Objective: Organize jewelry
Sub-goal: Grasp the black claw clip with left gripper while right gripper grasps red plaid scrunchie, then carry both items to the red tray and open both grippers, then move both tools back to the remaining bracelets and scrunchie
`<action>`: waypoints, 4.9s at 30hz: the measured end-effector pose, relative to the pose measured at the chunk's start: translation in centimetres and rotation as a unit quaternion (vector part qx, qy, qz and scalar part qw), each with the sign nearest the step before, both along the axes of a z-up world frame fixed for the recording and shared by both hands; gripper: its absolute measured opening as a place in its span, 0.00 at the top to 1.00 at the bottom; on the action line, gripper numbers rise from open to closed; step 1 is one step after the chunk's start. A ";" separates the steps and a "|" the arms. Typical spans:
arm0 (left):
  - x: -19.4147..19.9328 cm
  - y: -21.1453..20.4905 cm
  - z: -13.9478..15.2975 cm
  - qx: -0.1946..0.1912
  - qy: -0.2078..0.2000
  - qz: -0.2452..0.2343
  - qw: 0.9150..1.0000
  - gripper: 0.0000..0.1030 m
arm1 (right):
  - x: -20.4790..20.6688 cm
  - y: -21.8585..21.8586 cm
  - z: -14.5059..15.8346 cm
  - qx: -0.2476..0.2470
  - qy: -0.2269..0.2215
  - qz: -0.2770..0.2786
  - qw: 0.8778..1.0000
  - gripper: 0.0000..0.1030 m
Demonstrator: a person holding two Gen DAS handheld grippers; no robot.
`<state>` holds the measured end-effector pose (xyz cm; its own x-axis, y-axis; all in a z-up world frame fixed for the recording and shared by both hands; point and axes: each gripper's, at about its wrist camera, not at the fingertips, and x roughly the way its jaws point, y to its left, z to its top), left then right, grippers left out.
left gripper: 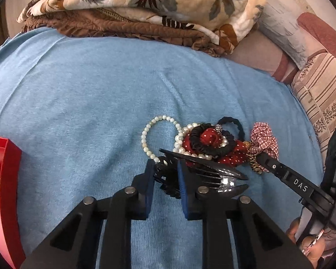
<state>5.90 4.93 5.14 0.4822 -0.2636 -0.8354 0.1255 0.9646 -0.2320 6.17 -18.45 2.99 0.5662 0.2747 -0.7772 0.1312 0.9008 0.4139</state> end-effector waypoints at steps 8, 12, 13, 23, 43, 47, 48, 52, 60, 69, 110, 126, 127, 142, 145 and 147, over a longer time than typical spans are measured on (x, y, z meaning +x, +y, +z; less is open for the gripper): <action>-3.8 0.7 4.1 0.047 -0.058 0.010 0.997 0.92 | -4.1 -1.3 3.7 -0.026 -0.038 -0.024 0.999 0.87; -5.9 1.4 6.0 0.079 -0.092 0.019 0.992 0.93 | -6.6 -1.8 5.9 -0.040 -0.060 -0.037 0.997 0.87; -6.4 1.6 6.4 0.080 -0.100 0.019 0.992 0.93 | -7.0 -1.8 6.3 -0.040 -0.063 -0.039 0.996 0.87; -11.3 3.5 9.9 0.104 -0.151 0.021 0.983 0.93 | -10.9 1.3 9.1 -0.073 -0.084 -0.013 0.994 0.87; -16.7 17.9 12.1 0.091 -0.162 0.122 0.975 0.93 | -13.8 17.5 11.7 -0.174 -0.091 0.128 0.972 0.87; -17.6 21.7 12.3 0.092 -0.162 0.150 0.971 0.93 | -14.0 20.7 11.7 -0.192 -0.094 0.154 0.965 0.87; -17.9 22.7 12.3 0.091 -0.162 0.158 0.970 0.93 | -14.0 21.5 11.7 -0.195 -0.096 0.162 0.963 0.87; -18.3 26.4 12.0 0.086 -0.159 0.186 0.966 0.93 | -14.0 24.1 11.7 -0.201 -0.098 0.183 0.957 0.87; -18.3 32.8 9.9 0.073 -0.140 0.225 0.961 0.93 | -13.8 29.0 12.0 -0.150 -0.104 0.242 0.953 0.87; -17.8 37.5 7.5 0.046 -0.107 0.263 0.958 0.93 | -12.5 36.2 10.6 -0.053 -0.078 0.322 0.942 0.87; -19.8 36.5 7.5 0.092 -0.145 0.273 0.947 0.38 | -16.6 42.8 5.9 -0.139 -0.096 0.401 0.900 0.38; -20.3 31.9 8.3 0.158 -0.142 0.253 0.944 0.37 | -17.2 28.2 8.1 -0.167 -0.113 0.281 0.938 0.31; -20.5 31.2 8.8 0.156 -0.146 0.247 0.945 0.37 | -17.0 26.4 7.9 -0.170 -0.106 0.263 0.944 0.31; -15.8 14.6 10.9 0.115 -0.136 0.066 0.982 0.37 | -14.2 7.1 5.7 -0.136 -0.045 0.068 0.987 0.31; -14.1 11.6 10.0 0.109 -0.126 0.044 0.985 0.37 | -13.6 5.5 5.2 -0.125 -0.044 0.057 0.990 0.31; -13.0 10.1 9.2 0.097 -0.112 0.030 0.988 0.37 | -13.1 4.8 4.9 -0.121 -0.043 0.053 0.990 0.31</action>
